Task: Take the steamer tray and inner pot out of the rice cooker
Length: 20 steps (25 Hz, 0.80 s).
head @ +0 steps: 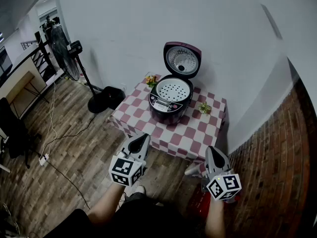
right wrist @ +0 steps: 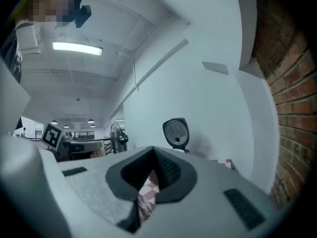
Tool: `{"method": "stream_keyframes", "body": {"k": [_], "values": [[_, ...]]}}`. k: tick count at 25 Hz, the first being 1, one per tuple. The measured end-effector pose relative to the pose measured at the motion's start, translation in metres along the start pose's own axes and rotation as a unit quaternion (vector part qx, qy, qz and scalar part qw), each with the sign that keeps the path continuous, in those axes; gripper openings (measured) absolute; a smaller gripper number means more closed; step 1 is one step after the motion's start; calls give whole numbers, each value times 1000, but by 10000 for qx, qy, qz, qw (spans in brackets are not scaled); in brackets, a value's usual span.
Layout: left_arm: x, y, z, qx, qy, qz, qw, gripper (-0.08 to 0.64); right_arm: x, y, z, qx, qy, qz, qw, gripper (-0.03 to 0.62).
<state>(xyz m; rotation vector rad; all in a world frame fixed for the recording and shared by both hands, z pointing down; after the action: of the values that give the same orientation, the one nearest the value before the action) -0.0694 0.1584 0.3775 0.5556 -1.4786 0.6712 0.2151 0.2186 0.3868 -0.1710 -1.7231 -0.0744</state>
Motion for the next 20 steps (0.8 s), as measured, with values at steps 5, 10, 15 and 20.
{"method": "stream_keyframes", "body": {"k": [5, 10, 15, 20], "values": [[-1, 1, -1, -56, -12, -28, 10000, 3, -2, 0, -2, -52, -95, -16, 9999, 2], [0, 1, -5, -65, 21, 59, 10000, 3, -1, -2, -5, -85, -84, -14, 9999, 2], [1, -2, -8, -46, -214, 161, 9996, 2, -1, -6, -3, -167, -102, 19, 9998, 2], [6, -8, 0, -144, -280, 231, 9992, 3, 4, -14, -4, -189, -149, 60, 9997, 2]]}}
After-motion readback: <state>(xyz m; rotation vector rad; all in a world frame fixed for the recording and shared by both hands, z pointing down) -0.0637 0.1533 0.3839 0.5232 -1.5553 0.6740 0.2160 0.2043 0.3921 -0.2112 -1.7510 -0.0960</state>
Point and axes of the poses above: the fingertips, and each gripper's own axes: y backward along the fingers, z to its left, x out of its underside, the point moved 6 cm from there along y, backward along the fingers, and after that the axes turned 11 degrees about x, right-handed, at the moved point
